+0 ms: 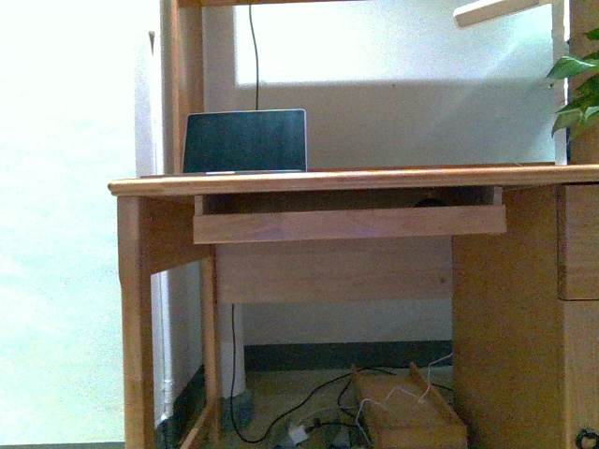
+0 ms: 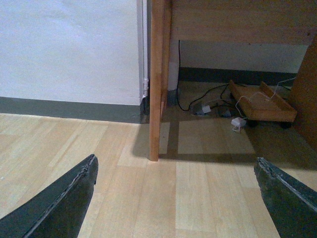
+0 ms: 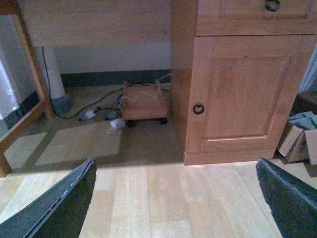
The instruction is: Place mouse
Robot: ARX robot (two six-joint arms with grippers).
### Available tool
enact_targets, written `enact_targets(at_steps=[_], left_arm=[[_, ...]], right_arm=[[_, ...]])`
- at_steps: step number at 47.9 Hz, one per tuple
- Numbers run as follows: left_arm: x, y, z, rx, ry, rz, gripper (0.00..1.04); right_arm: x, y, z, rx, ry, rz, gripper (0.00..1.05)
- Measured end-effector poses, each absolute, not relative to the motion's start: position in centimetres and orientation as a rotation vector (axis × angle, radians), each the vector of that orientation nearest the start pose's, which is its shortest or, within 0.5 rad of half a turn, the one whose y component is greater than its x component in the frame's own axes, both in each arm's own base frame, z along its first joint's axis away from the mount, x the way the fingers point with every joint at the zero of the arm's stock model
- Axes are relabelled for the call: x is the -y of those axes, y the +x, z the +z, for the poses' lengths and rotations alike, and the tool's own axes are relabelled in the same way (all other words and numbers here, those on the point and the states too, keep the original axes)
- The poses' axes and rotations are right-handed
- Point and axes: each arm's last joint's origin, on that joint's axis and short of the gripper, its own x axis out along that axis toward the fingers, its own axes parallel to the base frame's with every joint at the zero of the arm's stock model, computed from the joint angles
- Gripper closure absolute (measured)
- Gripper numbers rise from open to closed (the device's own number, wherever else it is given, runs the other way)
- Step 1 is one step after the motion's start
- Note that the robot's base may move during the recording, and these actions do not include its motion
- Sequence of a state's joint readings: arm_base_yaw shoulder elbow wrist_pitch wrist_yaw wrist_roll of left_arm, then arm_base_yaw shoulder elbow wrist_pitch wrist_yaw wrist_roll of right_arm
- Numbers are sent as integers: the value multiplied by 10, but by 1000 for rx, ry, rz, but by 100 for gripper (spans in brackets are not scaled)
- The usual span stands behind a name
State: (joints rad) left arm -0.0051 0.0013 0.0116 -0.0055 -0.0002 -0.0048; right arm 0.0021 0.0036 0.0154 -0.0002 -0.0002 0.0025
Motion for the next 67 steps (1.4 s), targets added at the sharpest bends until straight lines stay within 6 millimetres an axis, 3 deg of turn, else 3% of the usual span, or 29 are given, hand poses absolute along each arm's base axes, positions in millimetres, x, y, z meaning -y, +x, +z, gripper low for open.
enact_targets(at_steps=[67], left_arm=[[0, 97, 167, 5, -5, -5, 8]], right_arm=[[0, 97, 168, 12, 2, 3, 7]])
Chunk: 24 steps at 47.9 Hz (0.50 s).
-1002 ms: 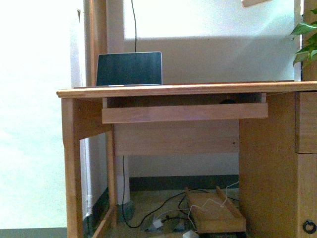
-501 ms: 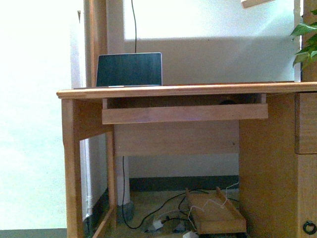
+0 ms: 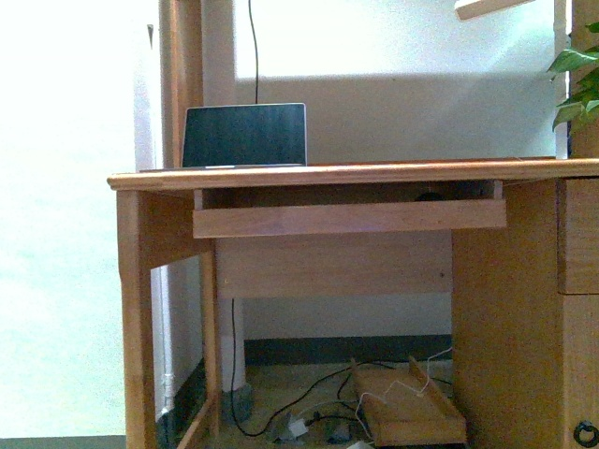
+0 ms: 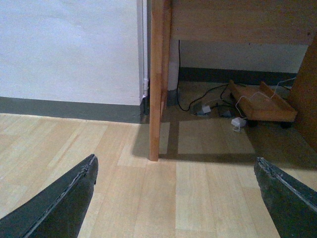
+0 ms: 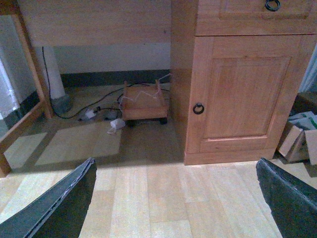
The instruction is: Place mouse
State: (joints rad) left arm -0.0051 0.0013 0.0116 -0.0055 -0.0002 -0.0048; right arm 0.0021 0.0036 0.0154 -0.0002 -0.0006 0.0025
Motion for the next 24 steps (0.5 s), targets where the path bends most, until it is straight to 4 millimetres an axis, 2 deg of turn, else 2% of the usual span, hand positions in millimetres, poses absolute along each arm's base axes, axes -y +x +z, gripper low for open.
enact_targets(at_steps=[24], left_arm=[[0, 97, 167, 5, -5, -5, 8]], right_arm=[[0, 97, 168, 12, 2, 3, 7]])
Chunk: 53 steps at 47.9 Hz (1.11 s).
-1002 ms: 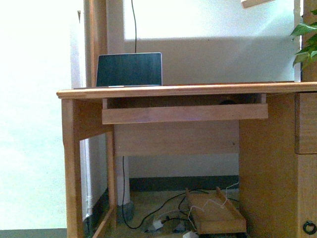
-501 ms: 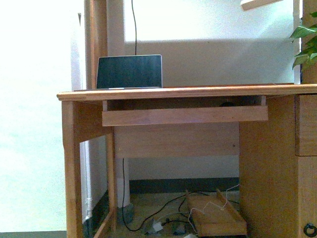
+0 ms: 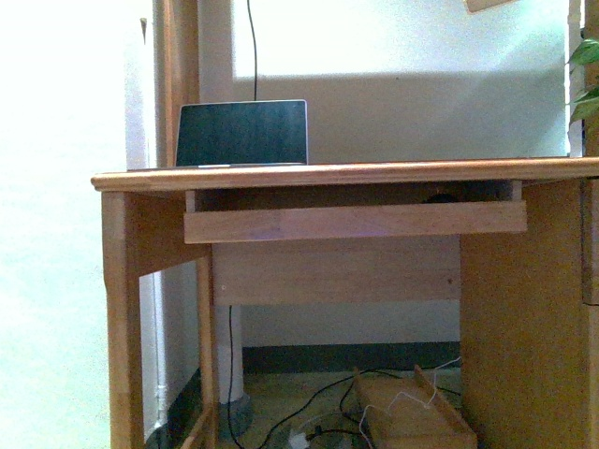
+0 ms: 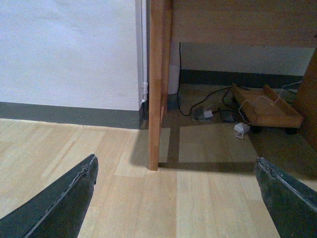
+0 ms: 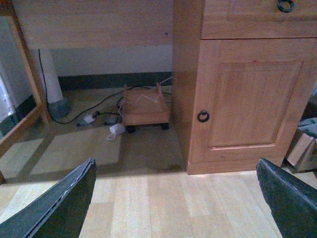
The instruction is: Place mouse
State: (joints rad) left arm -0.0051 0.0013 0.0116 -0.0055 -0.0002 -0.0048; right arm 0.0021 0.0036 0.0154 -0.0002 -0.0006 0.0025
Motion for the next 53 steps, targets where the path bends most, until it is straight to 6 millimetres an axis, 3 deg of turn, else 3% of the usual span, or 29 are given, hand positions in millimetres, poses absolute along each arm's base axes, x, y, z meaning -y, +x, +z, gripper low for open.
enact_targets(at_steps=[53], left_arm=[[0, 97, 167, 5, -5, -5, 8]], right_arm=[[0, 97, 168, 11, 3, 2, 7]])
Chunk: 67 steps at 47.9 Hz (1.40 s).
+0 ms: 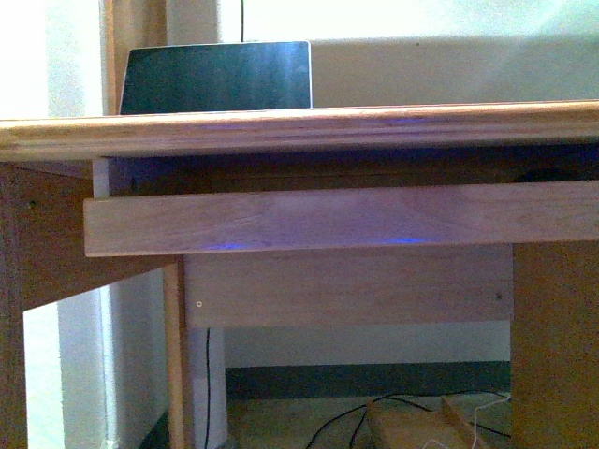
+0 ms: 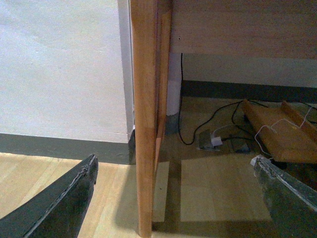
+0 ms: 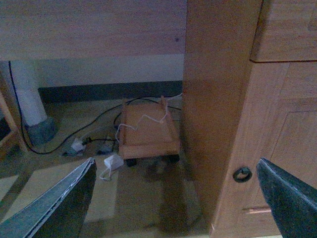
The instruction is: Place mouse
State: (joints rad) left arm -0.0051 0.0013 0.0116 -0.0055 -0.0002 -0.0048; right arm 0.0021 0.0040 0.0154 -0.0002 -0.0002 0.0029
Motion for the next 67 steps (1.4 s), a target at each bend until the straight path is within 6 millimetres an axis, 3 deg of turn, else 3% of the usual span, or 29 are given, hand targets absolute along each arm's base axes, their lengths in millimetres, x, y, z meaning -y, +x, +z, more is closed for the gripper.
enact_targets(at_steps=[61, 64, 67], left_arm=[[1, 97, 167, 2, -8, -6, 8], [1, 97, 166, -76, -56, -24, 8], [1, 102, 163, -260, -139, -36, 8]], right_arm=[[0, 97, 168, 12, 2, 2, 7], [0, 97, 168, 12, 2, 2, 7], [0, 97, 168, 12, 3, 3, 7]])
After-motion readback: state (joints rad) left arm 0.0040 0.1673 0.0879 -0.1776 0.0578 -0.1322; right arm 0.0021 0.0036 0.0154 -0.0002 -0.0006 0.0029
